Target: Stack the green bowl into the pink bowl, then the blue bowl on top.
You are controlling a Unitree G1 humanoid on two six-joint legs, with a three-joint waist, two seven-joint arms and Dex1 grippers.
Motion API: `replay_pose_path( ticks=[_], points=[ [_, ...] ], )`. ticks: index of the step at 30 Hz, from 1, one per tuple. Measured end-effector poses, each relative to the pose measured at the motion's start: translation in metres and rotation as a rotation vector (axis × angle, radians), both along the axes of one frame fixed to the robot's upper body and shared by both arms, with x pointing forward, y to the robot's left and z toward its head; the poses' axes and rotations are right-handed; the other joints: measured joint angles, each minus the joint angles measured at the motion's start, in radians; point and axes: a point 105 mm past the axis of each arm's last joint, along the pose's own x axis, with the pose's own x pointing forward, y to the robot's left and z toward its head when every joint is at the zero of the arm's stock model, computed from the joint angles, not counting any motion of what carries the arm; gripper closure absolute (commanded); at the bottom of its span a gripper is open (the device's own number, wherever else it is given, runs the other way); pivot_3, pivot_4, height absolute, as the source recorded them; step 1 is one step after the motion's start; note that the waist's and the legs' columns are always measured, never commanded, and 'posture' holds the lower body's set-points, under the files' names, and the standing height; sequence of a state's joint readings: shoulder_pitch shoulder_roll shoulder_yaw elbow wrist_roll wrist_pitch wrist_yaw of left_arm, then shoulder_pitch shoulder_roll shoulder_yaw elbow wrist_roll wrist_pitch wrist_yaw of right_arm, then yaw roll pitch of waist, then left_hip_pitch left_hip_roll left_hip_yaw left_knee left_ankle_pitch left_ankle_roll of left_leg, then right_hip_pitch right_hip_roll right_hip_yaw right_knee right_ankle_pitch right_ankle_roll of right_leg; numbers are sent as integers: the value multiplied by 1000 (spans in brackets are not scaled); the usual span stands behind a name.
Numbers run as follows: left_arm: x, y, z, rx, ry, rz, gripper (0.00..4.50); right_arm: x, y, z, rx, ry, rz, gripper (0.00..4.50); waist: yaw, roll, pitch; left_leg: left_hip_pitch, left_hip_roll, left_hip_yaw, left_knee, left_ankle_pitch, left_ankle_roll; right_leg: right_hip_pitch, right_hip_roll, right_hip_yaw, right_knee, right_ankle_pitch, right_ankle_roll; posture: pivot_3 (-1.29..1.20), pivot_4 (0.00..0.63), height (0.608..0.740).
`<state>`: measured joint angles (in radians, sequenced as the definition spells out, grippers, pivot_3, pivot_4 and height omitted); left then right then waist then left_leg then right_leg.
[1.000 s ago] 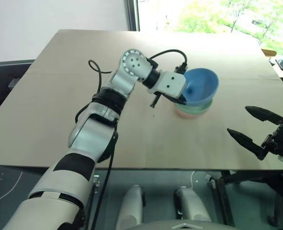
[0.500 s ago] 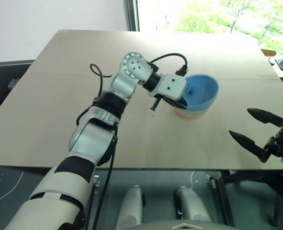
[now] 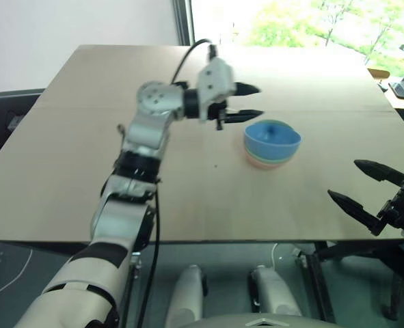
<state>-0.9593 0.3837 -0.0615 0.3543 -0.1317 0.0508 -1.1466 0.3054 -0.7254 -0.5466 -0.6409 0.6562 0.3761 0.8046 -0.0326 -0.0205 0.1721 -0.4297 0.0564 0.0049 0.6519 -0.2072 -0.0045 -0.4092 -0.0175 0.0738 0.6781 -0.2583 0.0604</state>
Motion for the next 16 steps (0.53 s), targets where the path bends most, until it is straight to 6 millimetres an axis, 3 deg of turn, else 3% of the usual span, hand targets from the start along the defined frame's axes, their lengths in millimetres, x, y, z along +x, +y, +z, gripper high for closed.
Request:
replay_pose_path(
  ticks=[2, 3, 4, 6, 7, 11, 16],
  points=[
    [-1, 25, -16, -35, 76, 91, 2127, 1, -3, -3, -5, 20, -17, 0, -2, 0, 0, 0, 0, 0, 0, 0, 0, 0, 0, 0, 0, 0, 0, 0, 150, 740],
    [-16, 51, -40, -50, 191, 158, 1602, 3, -9, -8, -13, 53, -43, 0, 2, -1, 0, -1, 0, 0, 1, 0, 0, 1, -1, -1, 0, 0, 0, 0, 150, 740],
    [-16, 51, -40, -52, 195, 159, 1602, 3, -10, -9, -13, 55, -45, 0, 3, -1, 0, -1, 0, 0, 1, 0, 0, 1, -1, -1, 0, 0, 0, 0, 150, 740],
    [-31, 61, -43, -68, 234, 175, 921, 5, -10, -8, -22, 56, -40, 0, 14, -1, 0, 0, 0, 0, 2, 0, 0, 1, -2, -1, 0, 0, 0, 0, 150, 740],
    [-38, 68, -45, -74, 247, 194, 375, 6, -15, -11, -31, 72, -55, 0, 18, -1, 0, 1, 0, 0, 2, 0, 0, 2, -1, -1, -1, 0, 0, 0, 150, 740],
    [-65, 99, -65, -60, 333, 305, 375, 8, -33, -21, -77, 120, -101, 0, 20, -1, 0, 1, 0, -1, 1, 0, 0, 2, -1, -2, 0, 0, 0, 0, 150, 740],
    [-85, 108, -69, -23, 374, 299, 375, 7, -35, -20, -98, 130, -76, 0, 20, -1, 0, 1, 0, 0, 2, 0, 0, 2, -2, -1, -1, 0, 0, 0, 150, 740]
  ],
)
